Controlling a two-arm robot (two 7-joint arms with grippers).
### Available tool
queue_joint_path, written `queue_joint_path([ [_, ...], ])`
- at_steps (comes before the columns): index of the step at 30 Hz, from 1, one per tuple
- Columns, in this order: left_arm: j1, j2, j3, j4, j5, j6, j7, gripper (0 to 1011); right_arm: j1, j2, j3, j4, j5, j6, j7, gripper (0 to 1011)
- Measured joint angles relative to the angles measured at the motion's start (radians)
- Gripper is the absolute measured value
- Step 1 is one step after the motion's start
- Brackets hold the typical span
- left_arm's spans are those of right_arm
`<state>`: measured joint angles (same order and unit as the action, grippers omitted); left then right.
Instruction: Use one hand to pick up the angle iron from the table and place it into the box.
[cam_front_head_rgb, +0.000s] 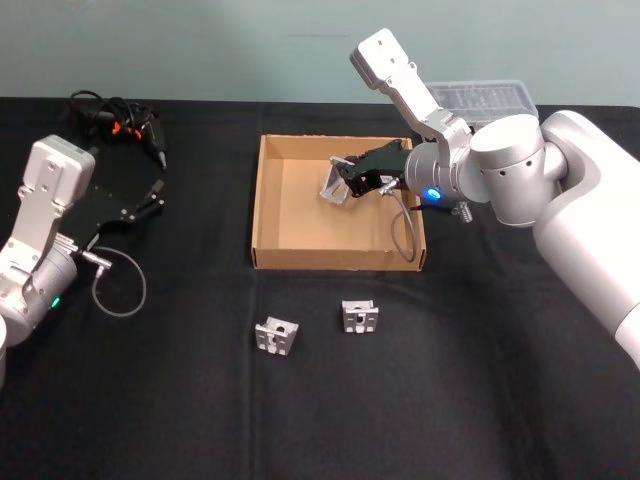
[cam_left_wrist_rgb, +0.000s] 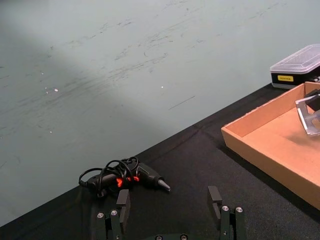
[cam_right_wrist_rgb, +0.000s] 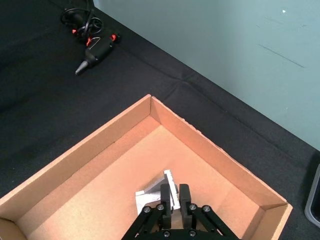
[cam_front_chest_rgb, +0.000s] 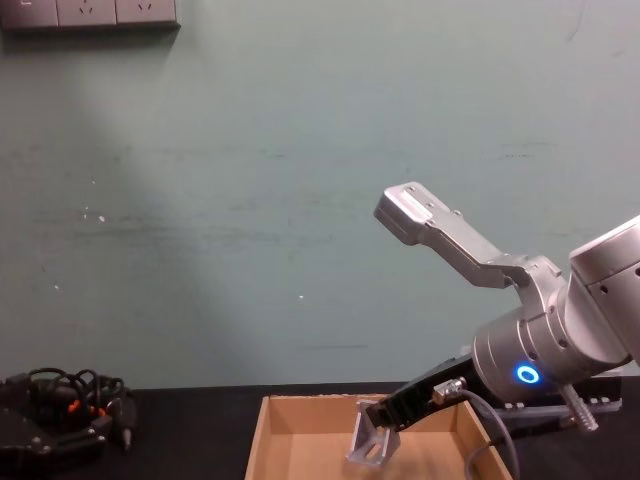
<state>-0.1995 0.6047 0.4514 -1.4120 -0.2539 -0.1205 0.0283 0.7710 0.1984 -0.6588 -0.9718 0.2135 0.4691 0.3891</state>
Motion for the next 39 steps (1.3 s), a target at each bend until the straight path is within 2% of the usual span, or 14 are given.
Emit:
queue_joint_path([
  [7,0.000,0.000,0.000,0.000,0.000,0.000,0.000,1011,0.000,0.001,0.001,-0.003,0.002,0.001,0.000,269],
  [12,0.000,0.000,0.000,0.000,0.000,0.000,0.000,1011,0.000,0.002,0.001,-0.005,0.004,0.001,0.000,421],
  [13,0.000,0.000,0.000,0.000,0.000,0.000,0.000,1011,0.000,0.002,0.001,-0.005,0.004,0.001,0.000,482],
  [15,0.000,0.000,0.000,0.000,0.000,0.000,0.000,1011,0.000,0.002,0.002,-0.005,0.004,0.002,0.000,521],
  [16,0.000,0.000,0.000,0.000,0.000,0.000,0.000,1011,0.000,0.002,0.002,-0.006,0.004,0.002,0.001,583],
  [20,0.000,0.000,0.000,0.000,0.000,0.000,0.000,1011,0.000,0.003,0.002,-0.006,0.005,0.002,0.001,663],
  [22,0.000,0.000,0.000,0.000,0.000,0.000,0.000,1011,0.000,0.003,0.002,-0.006,0.005,0.002,0.001,751],
  [23,0.000,0.000,0.000,0.000,0.000,0.000,0.000,1011,-0.009,0.010,0.010,-0.025,0.008,-0.003,0.007,751],
  [24,0.000,0.000,0.000,0.000,0.000,0.000,0.000,1011,-0.015,0.017,0.017,-0.041,0.011,-0.008,0.013,814],
  [31,0.000,0.000,0.000,0.000,0.000,0.000,0.000,1011,-0.082,0.096,0.069,-0.209,0.039,-0.033,0.077,992],
  [34,0.000,0.000,0.000,0.000,0.000,0.000,0.000,1011,-0.119,0.143,0.090,-0.293,0.062,-0.030,0.121,1004],
  [37,0.000,0.000,0.000,0.000,0.000,0.000,0.000,1011,-0.162,0.203,0.102,-0.386,0.091,-0.031,0.173,1004],
  [38,0.000,0.000,0.000,0.000,0.000,0.000,0.000,1011,-0.183,0.235,0.104,-0.428,0.105,-0.039,0.197,1004],
  [39,0.000,0.000,0.000,0.000,0.000,0.000,0.000,1011,-0.183,0.235,0.104,-0.428,0.105,-0.039,0.197,1004],
])
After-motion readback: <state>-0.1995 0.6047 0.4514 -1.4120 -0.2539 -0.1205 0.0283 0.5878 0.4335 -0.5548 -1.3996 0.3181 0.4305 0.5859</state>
